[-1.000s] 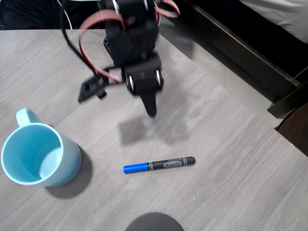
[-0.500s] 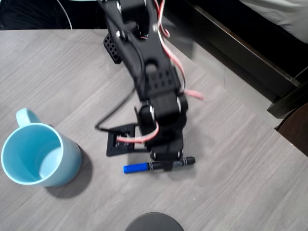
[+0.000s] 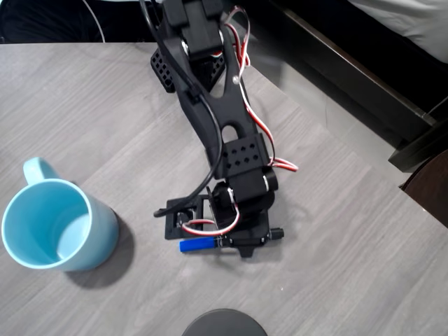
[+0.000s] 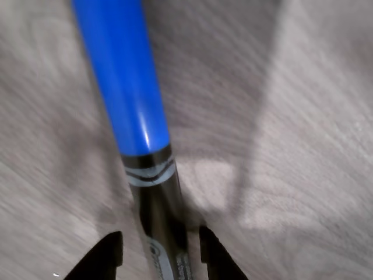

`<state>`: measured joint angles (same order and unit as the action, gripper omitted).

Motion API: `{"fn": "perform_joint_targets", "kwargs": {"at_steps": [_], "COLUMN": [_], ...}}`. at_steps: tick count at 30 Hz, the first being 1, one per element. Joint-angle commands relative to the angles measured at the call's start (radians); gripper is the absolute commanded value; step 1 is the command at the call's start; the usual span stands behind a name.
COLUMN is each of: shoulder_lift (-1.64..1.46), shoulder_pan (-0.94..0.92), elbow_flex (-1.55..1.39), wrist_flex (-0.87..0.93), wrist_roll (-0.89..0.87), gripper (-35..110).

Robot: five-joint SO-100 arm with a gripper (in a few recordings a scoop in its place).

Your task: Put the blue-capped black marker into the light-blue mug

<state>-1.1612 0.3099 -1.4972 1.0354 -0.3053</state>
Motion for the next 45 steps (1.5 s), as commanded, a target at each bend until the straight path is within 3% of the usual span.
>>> {"fn": "perform_joint_targets", "kwargs": {"at_steps": [1, 12, 19, 28, 34, 39, 45], "shoulder_lift": [0.048, -0.267, -0.571, -0.706, -0.712, -0.723, -0.848], "shoulder_pan": [-0.008, -0.086, -0.163, -0.468, -0.641, -0.675, -0.66], "elbow_flex": [0.028, 0.179, 0.193, 0.169, 0.034, -0.078, -0.38], "wrist_flex": [-0.017, 0.161, 0.175, 0.166, -0.018, -0.183, -0.601], "wrist_roll": [0.009, -0.015, -0.077, -0.31, -0.465, -0.566, -0.641], "gripper": [0, 0, 0, 0, 0, 0, 0]}}
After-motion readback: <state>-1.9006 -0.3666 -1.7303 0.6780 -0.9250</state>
